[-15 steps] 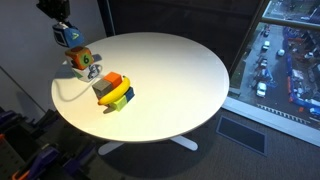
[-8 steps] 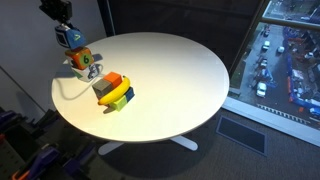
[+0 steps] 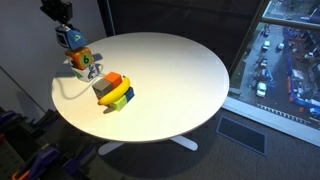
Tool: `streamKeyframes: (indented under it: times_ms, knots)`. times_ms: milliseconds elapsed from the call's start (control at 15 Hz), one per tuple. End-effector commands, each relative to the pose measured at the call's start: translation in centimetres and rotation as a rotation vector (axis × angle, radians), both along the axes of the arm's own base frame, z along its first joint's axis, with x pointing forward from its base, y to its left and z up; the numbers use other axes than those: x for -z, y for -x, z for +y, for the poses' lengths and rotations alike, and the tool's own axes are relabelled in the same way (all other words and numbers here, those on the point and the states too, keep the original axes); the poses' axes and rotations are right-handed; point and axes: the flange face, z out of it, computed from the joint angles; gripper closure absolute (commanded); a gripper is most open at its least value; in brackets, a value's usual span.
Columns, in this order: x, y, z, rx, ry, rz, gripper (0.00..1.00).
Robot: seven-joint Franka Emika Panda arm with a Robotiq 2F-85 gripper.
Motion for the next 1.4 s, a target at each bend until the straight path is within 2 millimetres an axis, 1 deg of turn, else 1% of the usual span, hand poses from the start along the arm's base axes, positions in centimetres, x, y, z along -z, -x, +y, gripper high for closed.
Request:
streamKeyframes:
  times_ms: [0, 1333]
  knots:
    - [-0.37, -0.28, 0.16, 0.008, 0.005, -0.016, 0.95]
    - [0.18, -0.04, -0.18, 0.011, 0.001, -0.005, 0.95]
